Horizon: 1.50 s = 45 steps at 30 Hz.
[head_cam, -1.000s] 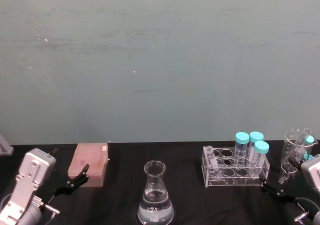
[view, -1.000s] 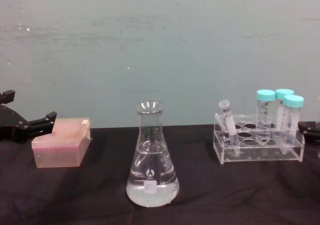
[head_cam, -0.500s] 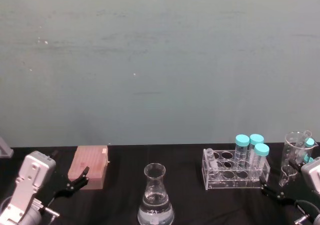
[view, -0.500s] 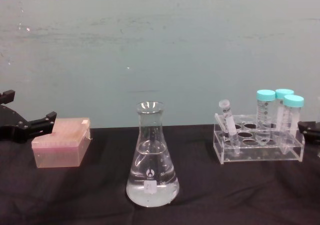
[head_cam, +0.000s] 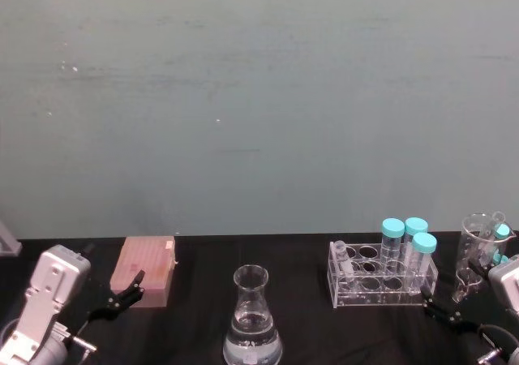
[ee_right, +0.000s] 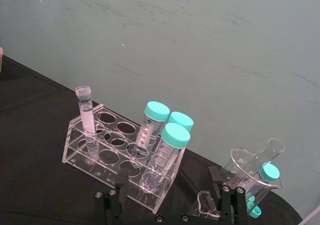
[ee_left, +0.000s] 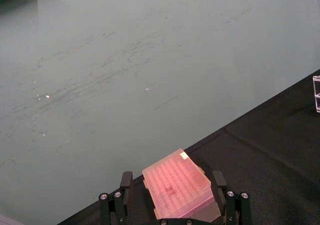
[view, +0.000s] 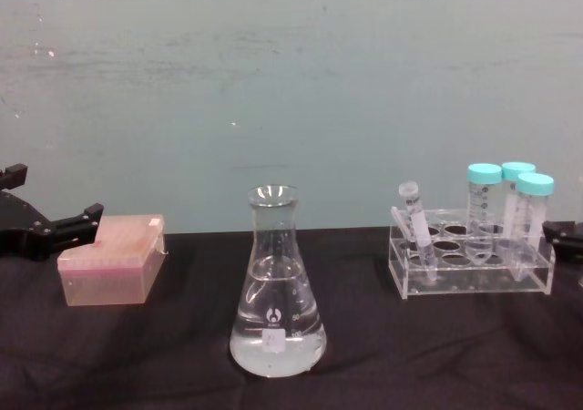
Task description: Pour the liquid from the test tube into the beaker using one hand.
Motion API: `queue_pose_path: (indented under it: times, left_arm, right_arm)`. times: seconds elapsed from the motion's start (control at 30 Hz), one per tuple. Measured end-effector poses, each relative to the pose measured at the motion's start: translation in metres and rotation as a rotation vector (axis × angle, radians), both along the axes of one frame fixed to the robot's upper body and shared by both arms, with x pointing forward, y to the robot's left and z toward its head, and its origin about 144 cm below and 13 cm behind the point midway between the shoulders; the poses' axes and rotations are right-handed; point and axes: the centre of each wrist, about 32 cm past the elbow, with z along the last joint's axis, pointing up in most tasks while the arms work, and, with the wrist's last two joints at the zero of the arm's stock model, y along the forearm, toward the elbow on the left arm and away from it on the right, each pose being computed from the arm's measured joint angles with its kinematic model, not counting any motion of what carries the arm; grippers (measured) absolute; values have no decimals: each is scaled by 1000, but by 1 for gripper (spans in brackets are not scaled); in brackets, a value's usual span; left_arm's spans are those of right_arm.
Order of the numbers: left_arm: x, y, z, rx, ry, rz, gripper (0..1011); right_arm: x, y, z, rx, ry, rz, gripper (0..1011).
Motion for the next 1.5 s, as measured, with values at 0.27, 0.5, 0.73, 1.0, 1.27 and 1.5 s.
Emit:
queue_pose_path:
  times: [0.27,0.5,0.73,1.0,1.27,1.5]
  left_arm:
    - [0,0,0,0,0,0,1000]
    - [0,0,0,0,0,0,1000]
    - [0,0,0,0,0,0,1000]
    - [0,0,0,0,0,0,1000]
    - [0,0,0,0,0,0,1000]
    - [0,0,0,0,0,0,1000]
  right_arm:
    - [0,0,0,0,0,0,1000]
    - [0,0,0,0,0,0,1000]
    - [0,0,0,0,0,0,1002]
    - [0,0,0,0,0,0,1000]
    - [4,-1,3,-10,-5,13,1000]
    - [14,1,13,-21,-35,63,1000]
